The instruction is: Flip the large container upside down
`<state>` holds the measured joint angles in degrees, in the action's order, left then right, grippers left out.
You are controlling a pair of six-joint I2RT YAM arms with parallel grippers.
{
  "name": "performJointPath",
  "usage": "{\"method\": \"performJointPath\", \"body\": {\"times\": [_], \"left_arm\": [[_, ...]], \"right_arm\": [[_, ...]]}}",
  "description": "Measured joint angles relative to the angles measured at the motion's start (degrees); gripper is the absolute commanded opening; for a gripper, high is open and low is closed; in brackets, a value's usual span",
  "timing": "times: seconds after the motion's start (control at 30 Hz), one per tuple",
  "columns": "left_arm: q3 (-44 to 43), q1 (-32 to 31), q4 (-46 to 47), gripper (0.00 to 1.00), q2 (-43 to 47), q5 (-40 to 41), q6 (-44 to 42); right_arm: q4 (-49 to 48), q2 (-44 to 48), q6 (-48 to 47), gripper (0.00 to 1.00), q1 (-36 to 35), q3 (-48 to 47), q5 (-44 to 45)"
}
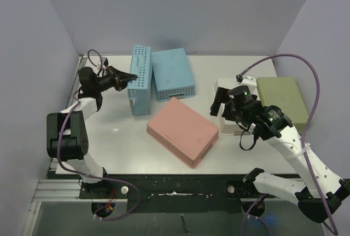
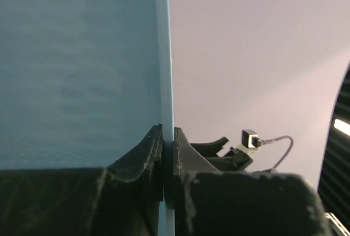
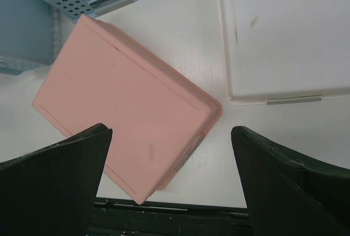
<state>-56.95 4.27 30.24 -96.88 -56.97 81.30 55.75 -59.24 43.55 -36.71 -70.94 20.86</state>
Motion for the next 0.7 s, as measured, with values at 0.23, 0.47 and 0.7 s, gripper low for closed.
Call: {"method": "performJointPath", "body": {"times": [0.23, 0.47, 0.7], "left_arm": [[10.0, 4.1, 30.8, 0.0, -0.2, -2.8, 21.0], [16.6, 10.5, 52.3, 0.05, -7.1, -4.9, 34.6], [21.6, 18.4, 47.4, 0.18, -7.0, -7.8, 28.5]], "right_arm": [[-0.3, 1.0, 0.0, 0.98, 0.0, 1.6, -0.5], [-0.3, 3.4, 0.5, 0.98, 0.0, 2.6, -0.5], [-0.1, 4.7, 0.9, 0.98, 0.0, 2.6, -0.5]]}}
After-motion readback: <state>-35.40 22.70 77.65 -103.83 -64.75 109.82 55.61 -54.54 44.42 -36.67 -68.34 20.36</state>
